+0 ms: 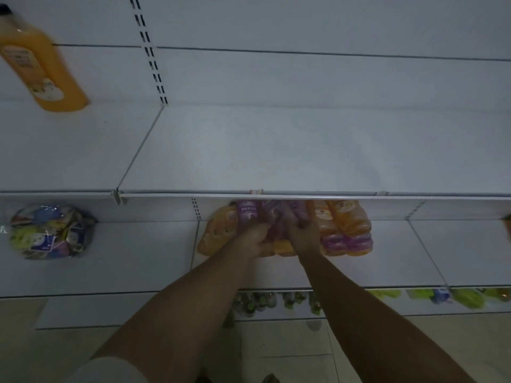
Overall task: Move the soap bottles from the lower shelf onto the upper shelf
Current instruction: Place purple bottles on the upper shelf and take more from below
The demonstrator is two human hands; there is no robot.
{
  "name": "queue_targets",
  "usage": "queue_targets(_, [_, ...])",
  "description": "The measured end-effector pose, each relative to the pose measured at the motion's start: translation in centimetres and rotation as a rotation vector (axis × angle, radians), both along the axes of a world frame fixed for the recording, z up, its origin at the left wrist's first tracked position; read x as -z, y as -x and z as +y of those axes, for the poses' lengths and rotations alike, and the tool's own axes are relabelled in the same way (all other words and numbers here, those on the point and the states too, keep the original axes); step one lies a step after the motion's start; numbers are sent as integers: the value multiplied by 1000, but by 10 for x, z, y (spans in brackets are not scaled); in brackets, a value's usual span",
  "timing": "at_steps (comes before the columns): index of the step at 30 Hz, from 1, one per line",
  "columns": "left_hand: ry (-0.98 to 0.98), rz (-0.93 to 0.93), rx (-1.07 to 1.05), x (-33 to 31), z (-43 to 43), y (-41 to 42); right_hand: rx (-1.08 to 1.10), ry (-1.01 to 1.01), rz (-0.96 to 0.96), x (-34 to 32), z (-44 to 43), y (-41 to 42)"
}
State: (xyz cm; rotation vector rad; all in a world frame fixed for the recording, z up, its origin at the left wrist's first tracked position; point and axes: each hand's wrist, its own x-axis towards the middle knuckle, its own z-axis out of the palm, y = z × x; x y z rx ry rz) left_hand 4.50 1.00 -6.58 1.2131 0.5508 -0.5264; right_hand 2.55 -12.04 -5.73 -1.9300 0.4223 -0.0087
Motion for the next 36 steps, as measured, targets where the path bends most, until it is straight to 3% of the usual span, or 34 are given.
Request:
queue_targets(6, [103, -82, 40, -18, 47, 49, -38, -361, 14, 0, -1, 56])
queue_targets(9, [100, -80, 54, -21, 74, 82, -152, -414, 26, -6, 6, 82])
queue_targets(15, [19, -252, -159, -41, 138, 160, -503, -403, 10, -19, 61, 109])
queue_targets(24, [-246, -454, -565, -87, 275, 278, -1101, -428, 52, -73, 223, 135])
queue_targets(36, [-523, -683, -921, -177, 471, 364, -1420, -449, -132, -158, 483, 181])
